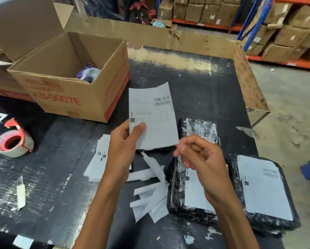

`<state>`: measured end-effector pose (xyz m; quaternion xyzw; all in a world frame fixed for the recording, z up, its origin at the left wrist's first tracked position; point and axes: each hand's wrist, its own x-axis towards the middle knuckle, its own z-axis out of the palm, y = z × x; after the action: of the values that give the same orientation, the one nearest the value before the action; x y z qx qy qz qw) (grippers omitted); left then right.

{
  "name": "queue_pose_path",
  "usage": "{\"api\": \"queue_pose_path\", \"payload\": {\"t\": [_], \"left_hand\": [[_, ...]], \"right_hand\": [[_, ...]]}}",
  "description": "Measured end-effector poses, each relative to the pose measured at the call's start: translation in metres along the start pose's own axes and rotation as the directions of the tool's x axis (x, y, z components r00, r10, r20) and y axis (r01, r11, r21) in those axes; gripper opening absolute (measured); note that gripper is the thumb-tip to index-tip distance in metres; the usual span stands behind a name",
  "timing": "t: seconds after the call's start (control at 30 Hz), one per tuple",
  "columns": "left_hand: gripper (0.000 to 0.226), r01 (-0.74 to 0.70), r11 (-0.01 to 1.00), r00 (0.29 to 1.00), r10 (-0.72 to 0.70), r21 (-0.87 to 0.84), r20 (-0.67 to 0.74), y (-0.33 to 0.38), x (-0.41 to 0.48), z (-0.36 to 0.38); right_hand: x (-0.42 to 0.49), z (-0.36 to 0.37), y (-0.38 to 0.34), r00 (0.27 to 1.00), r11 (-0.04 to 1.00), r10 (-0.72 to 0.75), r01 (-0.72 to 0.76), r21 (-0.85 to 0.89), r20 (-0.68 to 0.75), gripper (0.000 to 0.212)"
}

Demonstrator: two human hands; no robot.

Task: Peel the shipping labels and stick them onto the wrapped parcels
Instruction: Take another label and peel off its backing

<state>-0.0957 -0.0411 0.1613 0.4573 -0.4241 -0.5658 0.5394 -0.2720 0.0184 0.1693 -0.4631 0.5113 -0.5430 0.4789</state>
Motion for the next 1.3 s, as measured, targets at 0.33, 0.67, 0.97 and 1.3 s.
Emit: {"api": "queue_pose_path", "payload": {"t": [0.33, 0.67, 0.97, 1.3], "left_hand": [[0.027, -0.008, 1.0, 1.0, 0.008, 0.002, -0.01, 0.0, -0.003, 0.0], [0.022, 0.109, 0.964, 0.99, -0.127, 0.243, 0.061, -0.014, 0.0, 0.005], [0.02, -0.293, 0.918, 0.95, 0.25, 0.266, 0.185, -0.002, -0.036, 0.024], [0.017, -0.404, 0.868, 0.906, 0.335, 0.288, 0.258, 0.003, -0.043, 0.026]], "right_hand": [[0.001, 0.0, 0.0, 1.0, 1.0, -0.011, 0.011, 0.001, -0.023, 0.01], [-0.004, -0.001, -0.003, 0.991, 0.995, -0.102, 0.101, 0.016, 0.09, 0.01], [-0.008, -0.001, -0.013, 0.981, 0.98, -0.189, 0.191, -0.056, 0.035, 0.009], [-0.016, 0.0, -0.018, 0.929, 0.85, -0.369, 0.321, -0.417, -0.039, 0.009]]}}
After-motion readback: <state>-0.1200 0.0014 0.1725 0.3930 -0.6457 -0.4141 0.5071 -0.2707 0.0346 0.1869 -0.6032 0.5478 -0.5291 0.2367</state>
